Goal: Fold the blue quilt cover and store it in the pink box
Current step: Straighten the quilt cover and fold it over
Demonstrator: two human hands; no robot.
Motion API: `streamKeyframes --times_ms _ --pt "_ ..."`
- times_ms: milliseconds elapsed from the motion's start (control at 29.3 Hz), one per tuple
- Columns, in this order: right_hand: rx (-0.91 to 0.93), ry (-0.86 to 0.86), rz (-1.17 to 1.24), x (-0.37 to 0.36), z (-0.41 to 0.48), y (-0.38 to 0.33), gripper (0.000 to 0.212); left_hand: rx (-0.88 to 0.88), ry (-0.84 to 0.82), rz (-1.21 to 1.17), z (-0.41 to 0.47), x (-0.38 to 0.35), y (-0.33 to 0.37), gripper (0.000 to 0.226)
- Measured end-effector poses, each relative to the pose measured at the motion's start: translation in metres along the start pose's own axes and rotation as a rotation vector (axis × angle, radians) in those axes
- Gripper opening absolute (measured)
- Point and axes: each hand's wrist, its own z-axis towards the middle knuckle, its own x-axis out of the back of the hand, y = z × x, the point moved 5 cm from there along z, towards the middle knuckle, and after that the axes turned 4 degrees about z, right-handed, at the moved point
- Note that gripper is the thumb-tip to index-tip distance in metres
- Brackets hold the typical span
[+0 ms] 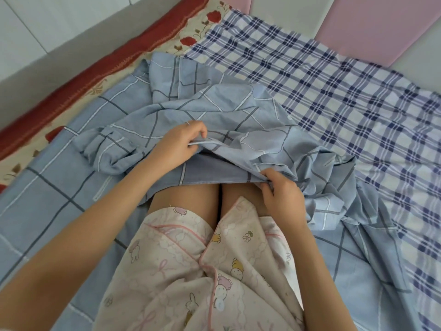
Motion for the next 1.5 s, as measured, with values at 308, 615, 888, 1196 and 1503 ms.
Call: streamKeyframes --times_ms 308,615,888,1196,1503 --pt "0.087 0.119 -0.033 0.033 0.01 0.008 0.022 -0.054 0.106 0.299 -0.089 0.018 -0.016 0.044" --pt "-0.044 0.053 0.054 0.024 0.007 0.023 0.01 0.112 -0.185 0.271 -0.103 0.005 -0.016 0.02" --pt "0.08 0.058 0.063 0.034 0.016 0.018 0.036 -0.079 -0.116 0.368 -0.078 -0.026 0.043 0.052" --pt "0.192 -0.019 0.08 0.058 0.042 0.01 0.058 -0.17 0.297 0.485 -0.054 -0.007 0.041 0.036" --pt "0.286 -0.121 -0.027 0.07 0.07 -0.013 0.027 -0.054 0.64 0.28 -0.001 0.085 0.051 0.026"
